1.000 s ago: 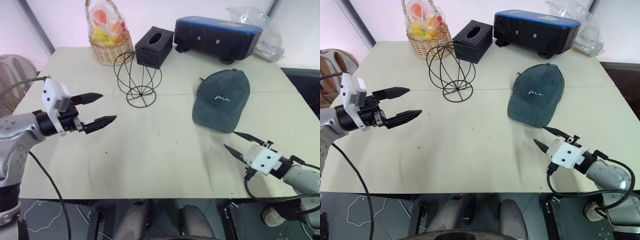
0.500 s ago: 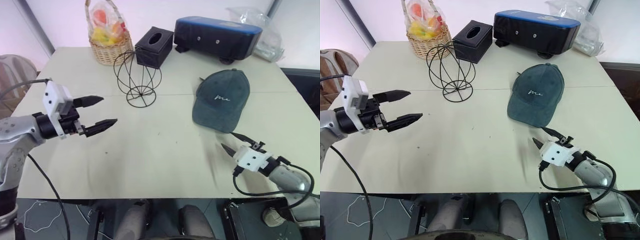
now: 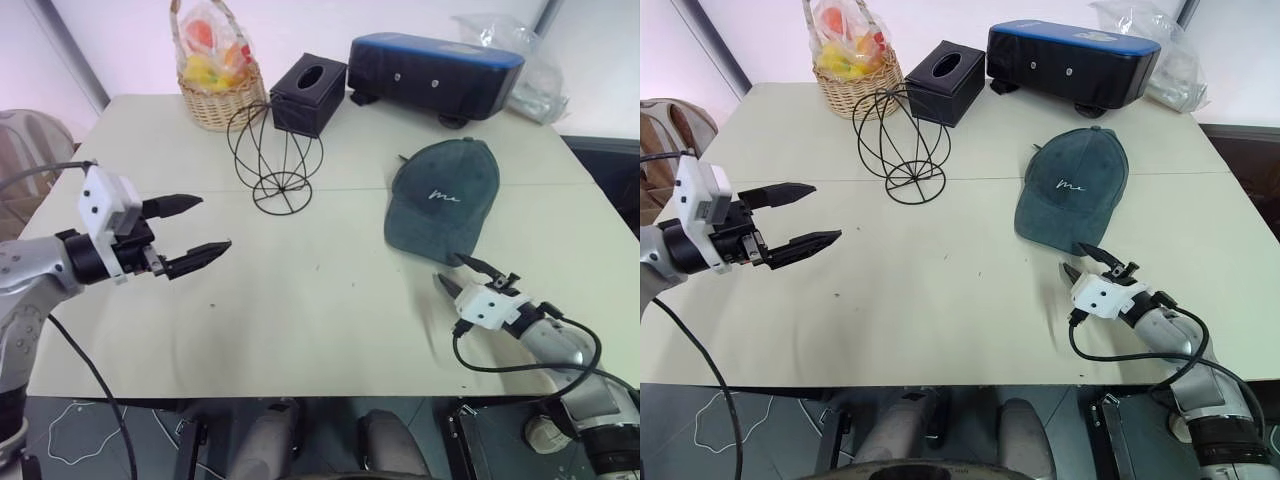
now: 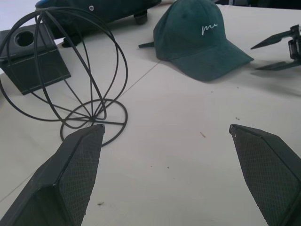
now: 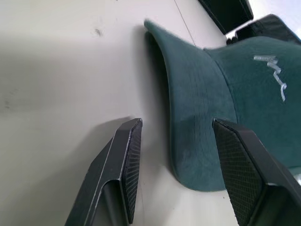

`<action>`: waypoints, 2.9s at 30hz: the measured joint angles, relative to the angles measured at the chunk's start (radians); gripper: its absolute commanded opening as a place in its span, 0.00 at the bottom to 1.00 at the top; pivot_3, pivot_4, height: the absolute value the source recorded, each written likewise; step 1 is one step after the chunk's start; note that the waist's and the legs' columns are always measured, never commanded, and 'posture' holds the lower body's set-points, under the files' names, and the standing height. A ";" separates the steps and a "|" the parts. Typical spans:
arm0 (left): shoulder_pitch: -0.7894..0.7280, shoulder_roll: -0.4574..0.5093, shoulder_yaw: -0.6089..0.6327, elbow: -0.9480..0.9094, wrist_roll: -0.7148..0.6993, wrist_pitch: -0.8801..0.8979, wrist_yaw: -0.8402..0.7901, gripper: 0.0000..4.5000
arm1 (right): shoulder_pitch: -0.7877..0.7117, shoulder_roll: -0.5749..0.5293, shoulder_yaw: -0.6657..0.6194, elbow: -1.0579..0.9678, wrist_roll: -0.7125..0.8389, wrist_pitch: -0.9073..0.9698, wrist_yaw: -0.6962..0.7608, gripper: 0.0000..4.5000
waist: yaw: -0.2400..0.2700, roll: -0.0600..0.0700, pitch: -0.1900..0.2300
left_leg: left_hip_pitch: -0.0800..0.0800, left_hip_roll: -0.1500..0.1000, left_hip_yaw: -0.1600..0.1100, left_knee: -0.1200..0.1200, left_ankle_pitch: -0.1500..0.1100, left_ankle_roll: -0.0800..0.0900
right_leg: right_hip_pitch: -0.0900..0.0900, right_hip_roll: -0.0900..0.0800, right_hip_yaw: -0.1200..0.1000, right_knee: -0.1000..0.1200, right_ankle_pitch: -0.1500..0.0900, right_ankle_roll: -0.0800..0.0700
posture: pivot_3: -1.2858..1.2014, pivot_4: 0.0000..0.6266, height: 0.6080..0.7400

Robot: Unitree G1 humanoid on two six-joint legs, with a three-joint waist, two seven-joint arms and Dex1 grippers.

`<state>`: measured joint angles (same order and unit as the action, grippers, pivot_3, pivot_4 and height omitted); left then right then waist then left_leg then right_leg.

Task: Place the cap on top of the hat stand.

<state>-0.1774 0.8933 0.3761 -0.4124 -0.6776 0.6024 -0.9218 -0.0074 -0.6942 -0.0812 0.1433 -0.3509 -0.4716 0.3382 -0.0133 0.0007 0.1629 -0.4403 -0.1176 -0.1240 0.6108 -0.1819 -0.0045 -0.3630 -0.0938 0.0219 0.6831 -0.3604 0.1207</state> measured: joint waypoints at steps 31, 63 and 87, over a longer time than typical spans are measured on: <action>0.015 0.013 0.002 -0.023 -0.010 0.005 0.021 0.99 | -0.029 0.004 0.087 0.058 -0.234 0.049 -0.341 0.54 | 0.003 -0.001 -0.001 | 0.000 0.000 0.000 0.000 0.001 -0.001 | 0.000 0.001 0.000 0.000 0.000 0.000 | 0.52 0.24 1.00; -0.006 0.027 0.001 -0.021 -0.010 0.005 0.029 1.00 | -0.006 0.000 0.087 0.061 -0.276 0.018 -0.522 0.01 | 0.000 -0.013 -0.007 | 0.015 0.000 0.000 -0.006 -0.002 0.004 | 0.011 0.000 0.002 -0.001 -0.001 -0.001 | 0.52 0.24 1.00; -0.001 -0.061 -0.006 0.186 0.083 -0.112 0.059 1.00 | -0.370 0.140 0.116 -0.144 -0.284 0.026 -0.535 0.01 | -0.005 -0.012 -0.006 | 0.015 0.002 0.001 -0.016 0.003 -0.005 | 0.005 0.002 0.003 0.000 -0.002 -0.004 | 0.52 0.24 1.00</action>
<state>-0.1787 0.8326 0.3699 -0.2269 -0.5949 0.4906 -0.8633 -0.3778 -0.5542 0.0346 -0.0003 -0.6353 -0.4453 -0.1970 -0.0185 -0.0108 0.1569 -0.4255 -0.1154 -0.1230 0.5949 -0.1789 -0.0094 -0.3577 -0.0915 0.0250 0.6827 -0.3625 0.1165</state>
